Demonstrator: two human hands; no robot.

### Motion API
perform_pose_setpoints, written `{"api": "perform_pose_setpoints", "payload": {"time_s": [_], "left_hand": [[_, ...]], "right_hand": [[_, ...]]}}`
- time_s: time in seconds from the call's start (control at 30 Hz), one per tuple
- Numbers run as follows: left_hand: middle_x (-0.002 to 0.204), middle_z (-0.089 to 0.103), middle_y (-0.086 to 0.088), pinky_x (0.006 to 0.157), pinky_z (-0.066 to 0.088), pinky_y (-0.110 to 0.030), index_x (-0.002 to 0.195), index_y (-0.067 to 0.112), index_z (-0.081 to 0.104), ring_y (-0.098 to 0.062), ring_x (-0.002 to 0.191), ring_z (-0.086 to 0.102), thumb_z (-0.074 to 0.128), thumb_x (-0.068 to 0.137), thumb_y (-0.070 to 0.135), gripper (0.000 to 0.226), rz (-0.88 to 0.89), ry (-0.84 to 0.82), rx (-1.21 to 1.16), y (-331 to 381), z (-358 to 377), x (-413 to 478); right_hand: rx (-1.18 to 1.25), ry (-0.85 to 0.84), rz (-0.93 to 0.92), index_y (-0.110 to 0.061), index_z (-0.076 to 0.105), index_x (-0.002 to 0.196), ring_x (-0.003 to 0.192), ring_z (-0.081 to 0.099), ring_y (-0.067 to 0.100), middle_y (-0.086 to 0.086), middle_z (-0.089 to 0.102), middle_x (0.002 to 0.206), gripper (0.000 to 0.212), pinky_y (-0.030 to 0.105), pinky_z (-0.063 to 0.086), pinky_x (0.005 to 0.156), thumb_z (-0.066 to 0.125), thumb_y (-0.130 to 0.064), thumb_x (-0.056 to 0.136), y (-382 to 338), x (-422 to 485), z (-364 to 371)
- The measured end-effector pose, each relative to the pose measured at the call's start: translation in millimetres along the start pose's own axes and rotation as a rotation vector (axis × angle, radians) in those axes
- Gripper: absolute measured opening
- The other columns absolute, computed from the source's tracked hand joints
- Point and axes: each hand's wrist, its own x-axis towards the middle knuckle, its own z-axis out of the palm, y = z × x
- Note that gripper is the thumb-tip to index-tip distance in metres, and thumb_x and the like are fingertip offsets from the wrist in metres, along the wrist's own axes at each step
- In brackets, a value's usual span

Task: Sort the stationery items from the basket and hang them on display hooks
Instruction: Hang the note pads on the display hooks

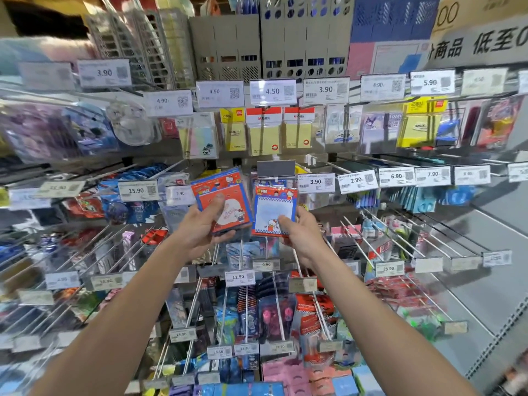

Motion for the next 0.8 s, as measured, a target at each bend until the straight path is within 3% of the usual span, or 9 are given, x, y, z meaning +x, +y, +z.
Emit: {"api": "perform_pose_setpoints", "payload": {"time_s": [0.17,0.37,0.47,0.6,0.8], "left_hand": [[0.106,0.08,-0.006,0.067,0.064,-0.036,0.112,0.021,0.063,-0.022,0.091,0.078,0.075,0.074,0.054,0.052,0.003,0.007,0.046,0,-4,-2],[0.11,0.079,-0.007,0.064,0.061,-0.032,0.119,0.017,0.063,-0.019,0.091,0.078,0.073,0.074,0.055,0.06,-0.047,0.006,0.129,-2,-3,2],[0.113,0.078,-0.006,0.065,0.062,-0.032,0.119,0.019,0.063,-0.02,0.094,0.077,0.074,0.077,0.052,0.054,-0.058,-0.026,0.156,-6,-3,7],[0.111,0.078,-0.001,0.067,0.063,-0.033,0.117,0.023,0.064,-0.019,0.096,0.077,0.073,0.079,0.051,0.048,-0.09,-0.079,0.211,-11,-3,13],[0.116,0.077,-0.002,0.073,0.064,-0.036,0.116,0.025,0.063,-0.023,0.105,0.075,0.077,0.072,0.056,0.055,-0.134,-0.193,0.254,-16,-6,17]], "right_hand": [[-0.007,0.067,-0.022,-0.021,0.061,0.115,0.097,0.072,0.02,0.004,0.074,0.112,0.017,0.028,0.051,0.07,0.059,-0.011,0.102,8,17,6],[-0.114,0.134,-0.152,-0.018,0.062,0.12,0.102,0.069,0.016,-0.001,0.072,0.112,0.021,0.035,0.056,0.087,0.061,-0.014,0.099,20,24,6],[-0.167,0.15,-0.22,-0.025,0.061,0.118,0.102,0.067,0.007,-0.009,0.07,0.111,0.02,0.029,0.055,0.086,0.061,-0.018,0.1,24,23,5],[-0.253,0.129,-0.296,-0.035,0.059,0.111,0.092,0.063,-0.009,-0.02,0.068,0.103,0.02,0.006,0.047,0.07,0.063,-0.019,0.099,18,26,9],[-0.202,0.217,-0.331,-0.042,0.057,0.102,0.089,0.063,-0.01,-0.032,0.067,0.094,0.027,0.003,0.044,0.068,0.063,-0.016,0.099,27,24,14]]}}
